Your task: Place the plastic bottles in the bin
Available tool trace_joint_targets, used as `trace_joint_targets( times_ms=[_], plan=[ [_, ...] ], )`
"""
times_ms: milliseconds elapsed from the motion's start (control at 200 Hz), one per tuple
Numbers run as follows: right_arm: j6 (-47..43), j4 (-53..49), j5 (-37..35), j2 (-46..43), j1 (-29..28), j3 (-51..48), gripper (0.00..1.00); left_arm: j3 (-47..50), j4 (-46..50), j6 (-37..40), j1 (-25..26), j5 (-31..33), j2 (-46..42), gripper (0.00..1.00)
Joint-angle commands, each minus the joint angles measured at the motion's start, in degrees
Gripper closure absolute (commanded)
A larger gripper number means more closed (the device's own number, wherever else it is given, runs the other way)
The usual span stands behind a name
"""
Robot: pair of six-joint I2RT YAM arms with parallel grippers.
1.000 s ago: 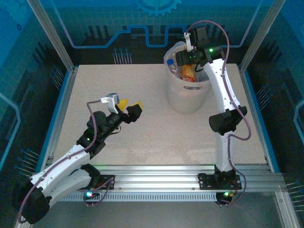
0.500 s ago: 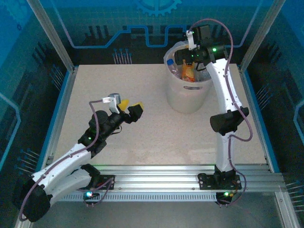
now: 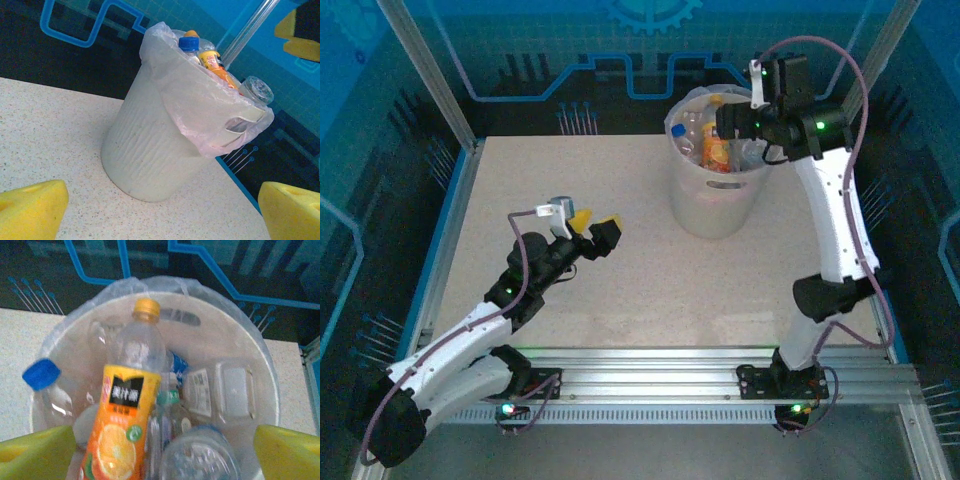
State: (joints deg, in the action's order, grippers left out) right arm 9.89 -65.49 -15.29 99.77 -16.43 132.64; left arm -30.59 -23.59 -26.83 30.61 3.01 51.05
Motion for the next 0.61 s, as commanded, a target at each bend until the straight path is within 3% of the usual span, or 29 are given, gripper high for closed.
trace_joint_targets(
  times_ms=[0,270,600],
  plan=[
    [2.88,2.58,-1.87,-6.18,0.75,-7.94,0.02,-0.11,0.78,0.90,0.38,1.91,-0.56,0.01],
    [8.14,11.95,-2.62,-26.40,0.75,-34.29,0.00,0.53,2.84,1.66,0.40,3.07,-3.13,0.01],
    [10.64,18.33,-5.54,-44.54,0.85,-56.56,0.00,1.59,6.60,3.25,0.37,6.19,-7.30,0.01]
  ],
)
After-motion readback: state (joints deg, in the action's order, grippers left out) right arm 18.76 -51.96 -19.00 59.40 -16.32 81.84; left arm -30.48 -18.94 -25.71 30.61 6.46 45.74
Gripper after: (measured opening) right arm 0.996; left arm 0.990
